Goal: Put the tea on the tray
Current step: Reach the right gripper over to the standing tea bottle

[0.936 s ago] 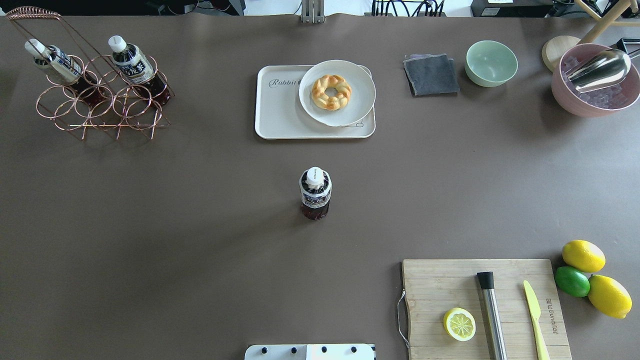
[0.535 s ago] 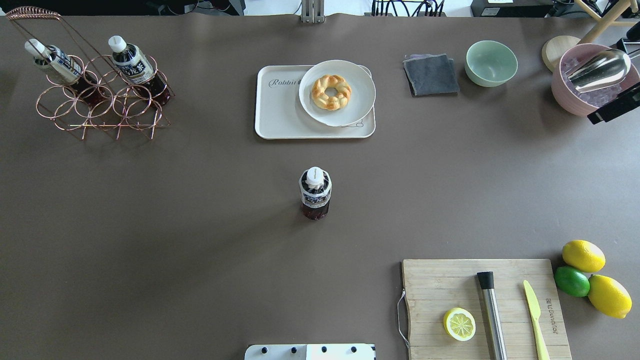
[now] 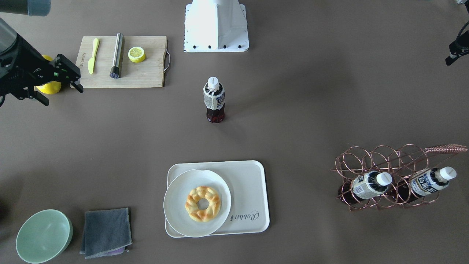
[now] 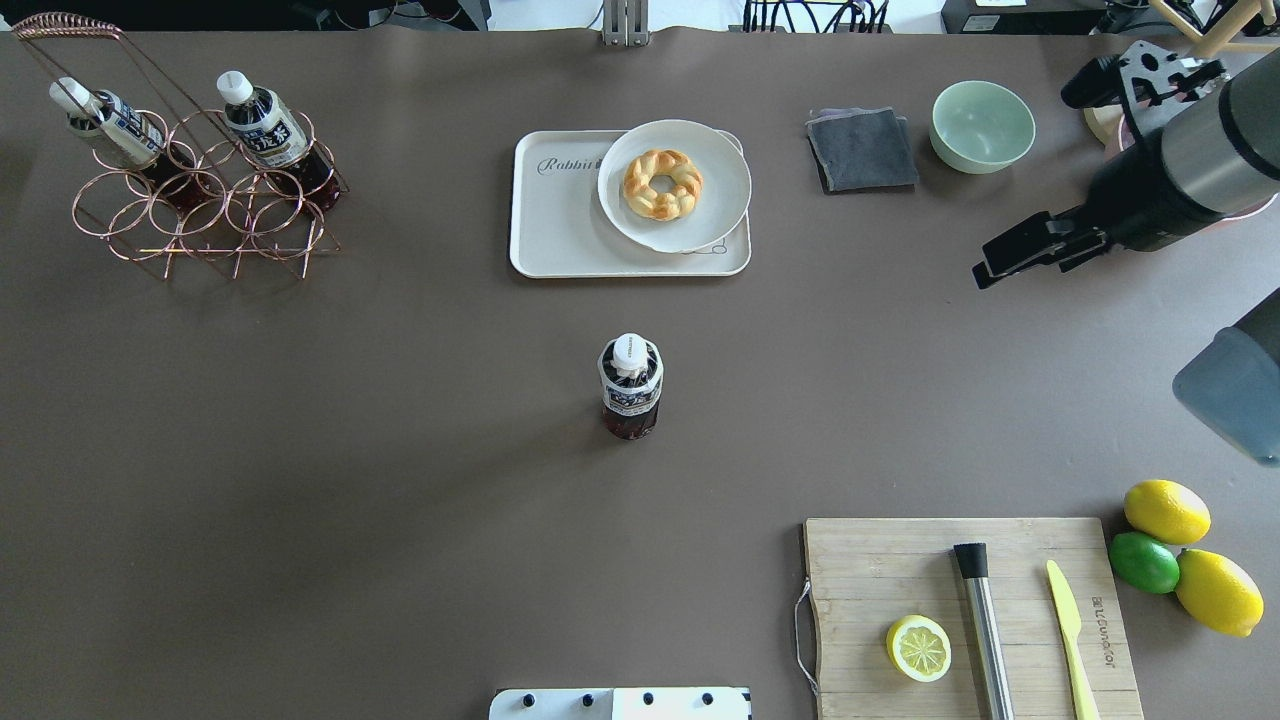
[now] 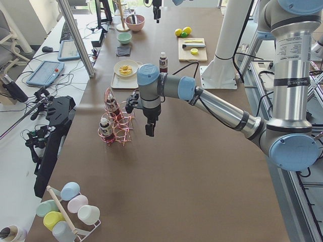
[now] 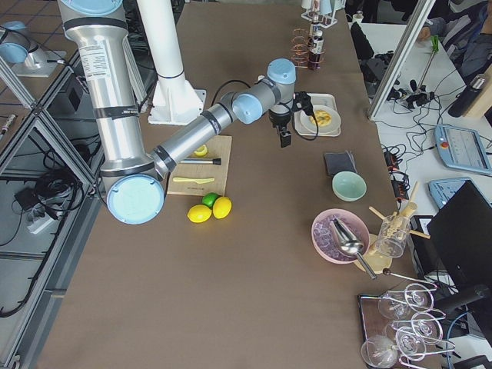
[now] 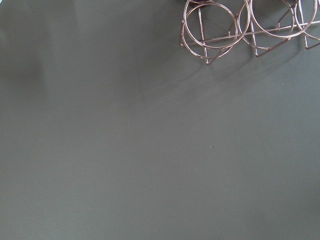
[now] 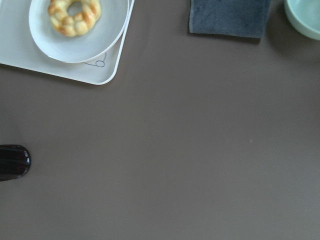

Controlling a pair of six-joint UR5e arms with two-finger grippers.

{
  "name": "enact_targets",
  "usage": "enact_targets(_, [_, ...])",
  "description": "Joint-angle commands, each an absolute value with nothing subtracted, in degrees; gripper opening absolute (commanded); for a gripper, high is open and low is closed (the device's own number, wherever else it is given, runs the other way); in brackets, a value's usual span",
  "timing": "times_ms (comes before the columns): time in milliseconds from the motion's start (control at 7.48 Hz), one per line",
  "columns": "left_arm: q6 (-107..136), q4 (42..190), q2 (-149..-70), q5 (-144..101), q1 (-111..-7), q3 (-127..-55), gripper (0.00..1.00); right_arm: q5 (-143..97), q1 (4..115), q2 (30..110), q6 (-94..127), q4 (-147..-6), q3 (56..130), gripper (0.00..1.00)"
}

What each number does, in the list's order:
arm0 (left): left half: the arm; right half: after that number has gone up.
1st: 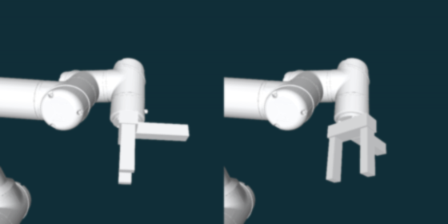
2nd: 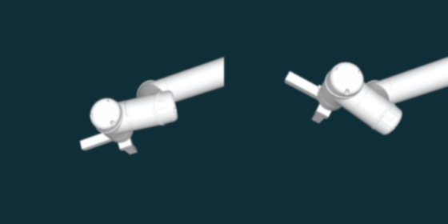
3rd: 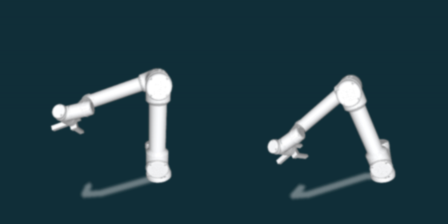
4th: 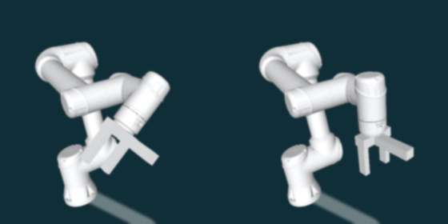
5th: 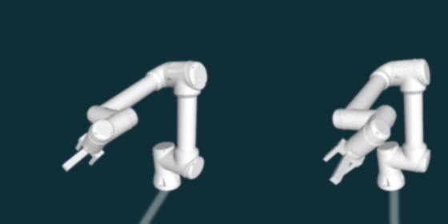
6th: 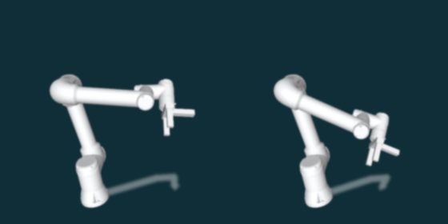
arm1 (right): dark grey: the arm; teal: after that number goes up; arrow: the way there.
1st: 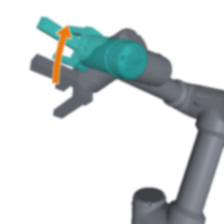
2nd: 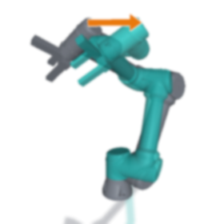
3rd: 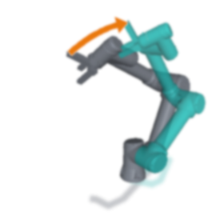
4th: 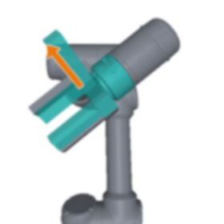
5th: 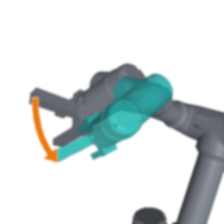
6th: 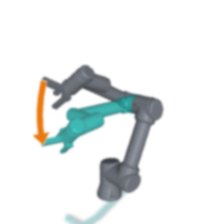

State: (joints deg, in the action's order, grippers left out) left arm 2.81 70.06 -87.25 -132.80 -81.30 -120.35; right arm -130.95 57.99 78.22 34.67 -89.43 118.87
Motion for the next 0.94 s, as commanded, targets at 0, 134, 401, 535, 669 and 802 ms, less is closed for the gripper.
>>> enact_targets(0, [2.72, 70.31, -87.36, -132.80, -81.30, -120.50, 0.97, -123.27, 44.80, 71.66, 55.56, -89.73, 123.04, 1.00])
enact_targets(134, [2.64, 70.31, -87.36, -132.80, -81.21, -120.50, 0.97, -119.83, 40.73, 69.02, 59.98, -89.91, 123.05, 1.00])
enact_targets(401, [2.64, 70.31, -87.36, -132.80, -81.21, -120.50, 0.97, -116.12, 35.70, 60.43, 65.21, -96.63, 122.08, 0.94])
enact_targets(535, [2.38, 70.40, -87.36, -132.80, -81.21, -120.15, 0.97, -114.36, 34.29, 57.42, 65.21, -97.72, 120.69, 0.92])
enact_targets(669, [2.29, 70.40, -87.36, -132.80, -81.12, -119.97, 0.97, -112.34, 32.36, 54.96, 66.43, -97.82, 118.85, 0.90])
enact_targets(802, [2.29, 71.10, -87.45, -132.80, -81.12, -119.36, 0.97, -109.80, 30.52, 51.45, 67.23, -97.91, 115.17, 0.89])
